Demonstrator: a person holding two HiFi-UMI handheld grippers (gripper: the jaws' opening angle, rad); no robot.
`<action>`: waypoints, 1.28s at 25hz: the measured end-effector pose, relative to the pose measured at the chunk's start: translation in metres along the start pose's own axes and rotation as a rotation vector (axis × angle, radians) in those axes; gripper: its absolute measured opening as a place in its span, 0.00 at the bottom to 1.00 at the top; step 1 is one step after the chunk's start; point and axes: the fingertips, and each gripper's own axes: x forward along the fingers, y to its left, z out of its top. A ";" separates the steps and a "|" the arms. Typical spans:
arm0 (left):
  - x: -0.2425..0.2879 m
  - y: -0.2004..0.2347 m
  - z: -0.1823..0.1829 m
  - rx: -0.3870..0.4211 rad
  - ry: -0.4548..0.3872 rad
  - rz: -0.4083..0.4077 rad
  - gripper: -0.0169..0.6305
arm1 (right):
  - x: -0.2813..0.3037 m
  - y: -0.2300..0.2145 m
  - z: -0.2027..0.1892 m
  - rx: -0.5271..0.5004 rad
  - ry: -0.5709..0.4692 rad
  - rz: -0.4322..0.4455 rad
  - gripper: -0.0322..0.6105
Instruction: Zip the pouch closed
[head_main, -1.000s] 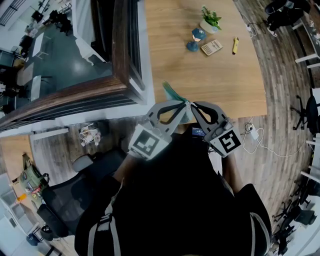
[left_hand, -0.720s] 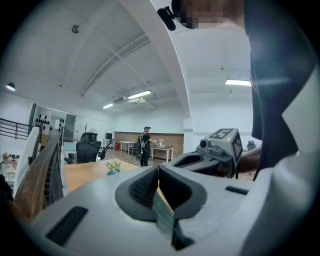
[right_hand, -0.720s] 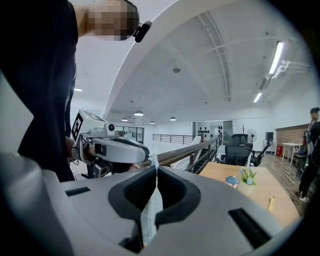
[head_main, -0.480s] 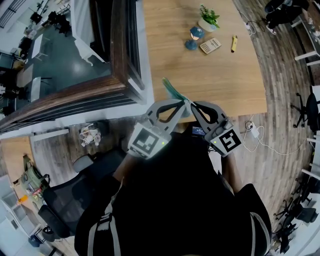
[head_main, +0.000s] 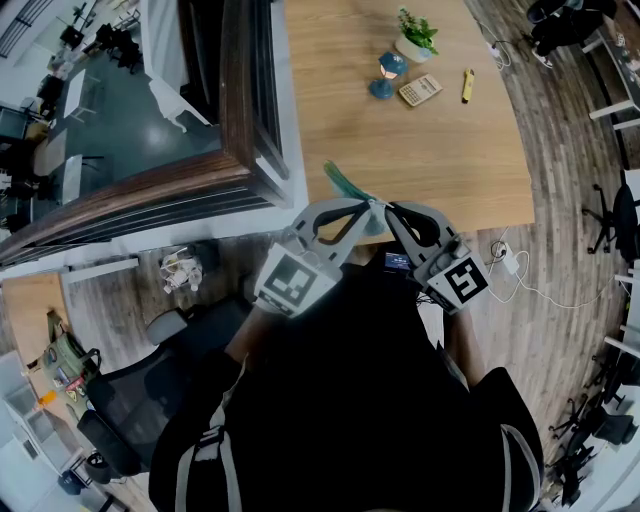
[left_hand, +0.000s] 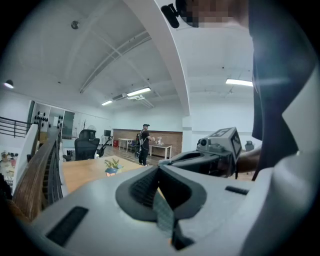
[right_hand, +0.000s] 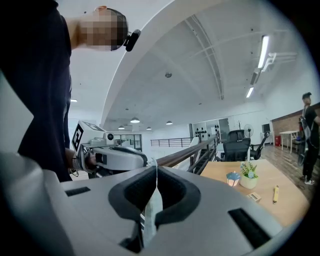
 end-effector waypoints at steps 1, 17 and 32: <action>0.000 0.000 0.000 -0.011 -0.002 0.003 0.03 | 0.000 0.000 0.001 0.000 -0.005 0.001 0.08; 0.003 -0.025 0.002 0.064 0.011 -0.120 0.03 | -0.006 0.012 0.011 -0.066 -0.036 0.084 0.26; 0.002 -0.016 0.003 0.012 -0.006 -0.093 0.03 | -0.007 0.015 0.011 -0.027 -0.045 0.090 0.10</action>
